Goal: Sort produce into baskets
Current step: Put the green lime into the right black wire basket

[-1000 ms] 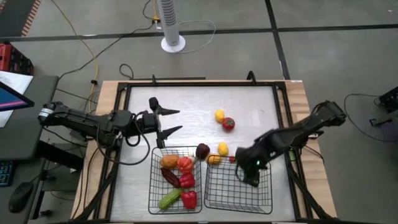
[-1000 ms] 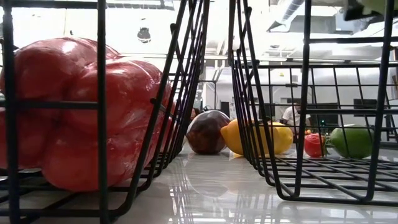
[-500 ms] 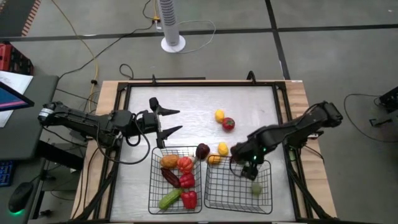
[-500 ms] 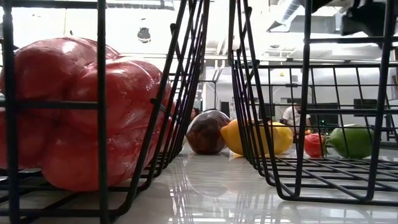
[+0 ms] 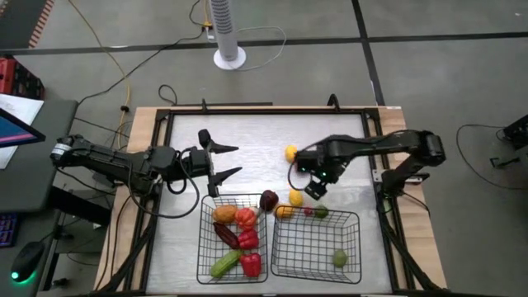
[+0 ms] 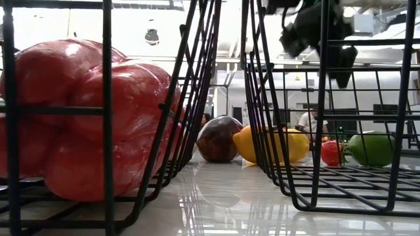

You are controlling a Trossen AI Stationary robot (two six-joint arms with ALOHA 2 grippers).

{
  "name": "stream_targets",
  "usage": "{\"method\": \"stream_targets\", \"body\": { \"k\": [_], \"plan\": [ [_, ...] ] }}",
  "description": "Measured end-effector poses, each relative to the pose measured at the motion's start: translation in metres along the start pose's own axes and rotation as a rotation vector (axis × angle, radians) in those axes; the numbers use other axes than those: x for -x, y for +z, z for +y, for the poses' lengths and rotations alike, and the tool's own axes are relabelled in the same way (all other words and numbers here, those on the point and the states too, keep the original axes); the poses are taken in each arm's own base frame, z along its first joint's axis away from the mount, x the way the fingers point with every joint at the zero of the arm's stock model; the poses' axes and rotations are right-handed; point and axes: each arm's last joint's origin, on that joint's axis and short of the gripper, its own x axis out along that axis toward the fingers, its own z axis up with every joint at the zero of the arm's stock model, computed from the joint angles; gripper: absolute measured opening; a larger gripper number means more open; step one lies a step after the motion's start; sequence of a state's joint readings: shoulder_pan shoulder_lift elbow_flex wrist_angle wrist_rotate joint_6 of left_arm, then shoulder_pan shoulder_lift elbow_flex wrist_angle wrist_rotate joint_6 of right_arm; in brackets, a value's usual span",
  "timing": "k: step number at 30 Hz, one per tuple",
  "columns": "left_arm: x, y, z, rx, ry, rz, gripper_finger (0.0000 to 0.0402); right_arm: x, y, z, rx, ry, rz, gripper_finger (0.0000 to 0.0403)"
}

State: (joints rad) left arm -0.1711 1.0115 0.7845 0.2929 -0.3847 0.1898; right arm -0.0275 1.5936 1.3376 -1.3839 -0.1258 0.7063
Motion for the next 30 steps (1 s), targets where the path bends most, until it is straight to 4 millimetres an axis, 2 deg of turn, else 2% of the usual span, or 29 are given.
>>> {"method": "stream_targets", "body": {
  "k": [5,10,20,30],
  "plan": [
    [0.000,-0.001,0.000,-0.006,0.007,0.015,0.0254,-0.029,0.029,-0.004,0.022,-0.032,0.133,0.0326],
    [0.000,-0.002,0.000,-0.011,0.012,0.027,0.0254,-0.053,0.040,0.004,0.088,-0.061,0.210,0.0326],
    [0.000,-0.004,0.000,-0.024,0.014,0.043,0.0254,-0.070,0.035,0.023,0.147,-0.054,0.232,0.0326],
    [0.000,-0.004,0.000,-0.025,0.015,0.048,0.0254,-0.093,0.020,0.021,0.136,-0.078,0.287,0.0326]
  ]
}}
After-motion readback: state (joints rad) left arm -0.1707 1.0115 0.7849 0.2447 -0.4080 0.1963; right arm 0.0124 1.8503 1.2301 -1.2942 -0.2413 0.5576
